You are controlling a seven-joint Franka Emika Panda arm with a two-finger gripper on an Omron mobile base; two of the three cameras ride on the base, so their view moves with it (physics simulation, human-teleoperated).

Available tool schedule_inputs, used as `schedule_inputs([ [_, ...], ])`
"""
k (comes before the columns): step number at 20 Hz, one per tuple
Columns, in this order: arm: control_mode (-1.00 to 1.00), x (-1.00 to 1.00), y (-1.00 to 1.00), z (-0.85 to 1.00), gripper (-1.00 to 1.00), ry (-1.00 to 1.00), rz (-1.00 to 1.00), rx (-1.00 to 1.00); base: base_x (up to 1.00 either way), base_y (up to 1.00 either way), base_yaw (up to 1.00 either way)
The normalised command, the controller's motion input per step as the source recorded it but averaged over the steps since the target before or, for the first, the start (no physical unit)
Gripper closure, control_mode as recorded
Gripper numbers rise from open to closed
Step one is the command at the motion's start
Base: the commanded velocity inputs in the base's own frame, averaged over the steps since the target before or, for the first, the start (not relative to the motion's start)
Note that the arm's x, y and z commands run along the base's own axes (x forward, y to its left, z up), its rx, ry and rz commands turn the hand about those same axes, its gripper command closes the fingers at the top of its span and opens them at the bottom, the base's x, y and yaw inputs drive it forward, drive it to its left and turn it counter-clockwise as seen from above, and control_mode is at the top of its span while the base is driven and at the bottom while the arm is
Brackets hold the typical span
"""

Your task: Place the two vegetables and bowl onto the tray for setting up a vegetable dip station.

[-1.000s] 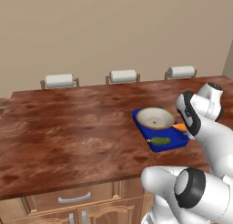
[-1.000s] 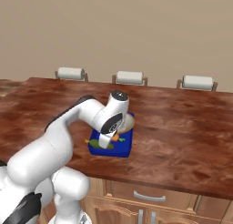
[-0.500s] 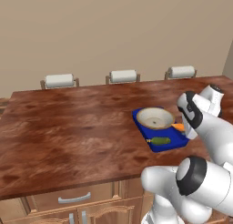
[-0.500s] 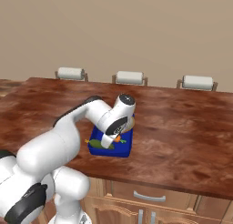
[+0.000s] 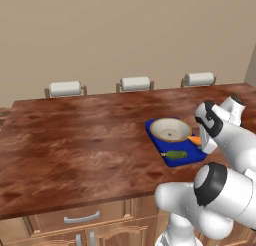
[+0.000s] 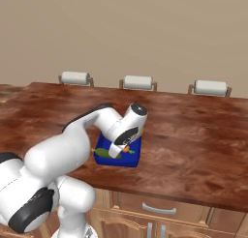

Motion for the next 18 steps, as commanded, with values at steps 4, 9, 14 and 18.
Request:
schedule_inputs([
  [4, -1.0, 0.13, 0.0, -0.13, 1.0, 0.0, -0.03, 0.03, 0.0, 0.0, 0.0],
  [9, -1.0, 0.12, 0.0, -0.12, 1.0, 0.0, -0.04, 0.02, 0.0, 0.0, 0.0],
  [14, -1.0, 0.06, 0.0, -0.11, 1.0, 0.0, -0.02, 0.02, 0.0, 0.0, 0.0],
  [18, -1.0, 0.07, 0.0, -0.11, 1.0, 0.0, -0.01, 0.02, 0.0, 0.0, 0.0],
])
